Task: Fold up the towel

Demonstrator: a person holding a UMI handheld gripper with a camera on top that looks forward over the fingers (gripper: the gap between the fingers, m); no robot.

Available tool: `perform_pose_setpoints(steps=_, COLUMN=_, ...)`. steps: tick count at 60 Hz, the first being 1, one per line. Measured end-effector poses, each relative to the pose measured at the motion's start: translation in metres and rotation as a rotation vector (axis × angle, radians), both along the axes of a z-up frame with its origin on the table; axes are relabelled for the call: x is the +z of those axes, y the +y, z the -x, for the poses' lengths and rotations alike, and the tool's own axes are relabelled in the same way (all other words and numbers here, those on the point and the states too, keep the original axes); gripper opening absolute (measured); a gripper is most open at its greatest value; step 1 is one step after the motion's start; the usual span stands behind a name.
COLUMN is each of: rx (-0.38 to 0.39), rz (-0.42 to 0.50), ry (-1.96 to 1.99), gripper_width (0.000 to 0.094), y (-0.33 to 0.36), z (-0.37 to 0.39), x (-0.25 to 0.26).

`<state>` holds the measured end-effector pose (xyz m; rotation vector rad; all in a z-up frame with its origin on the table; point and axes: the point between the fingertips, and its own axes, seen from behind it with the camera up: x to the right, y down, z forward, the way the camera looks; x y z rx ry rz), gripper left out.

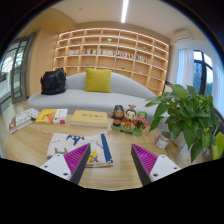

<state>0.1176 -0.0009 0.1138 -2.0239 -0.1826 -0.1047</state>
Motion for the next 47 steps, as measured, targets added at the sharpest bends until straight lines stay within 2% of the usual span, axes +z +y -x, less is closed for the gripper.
perform_pose_setpoints(steps=27, rx=0.063, rz=0.014, ry=0.072, gripper_width=0.0848, y=-0.184, z=0.036, x=0.064)
perform_pose_setpoints(steps=36, rx=0.081, rz=-0.016, ry=0.094, gripper_width=0.0847, y=-0.226, z=0.044, x=0.082)
perform_pose_setpoints(steps=47, rx=0.096, rz=0.003, ry=0.125, gripper_width=0.0849, y=-0.260, z=0.047, x=0.088)
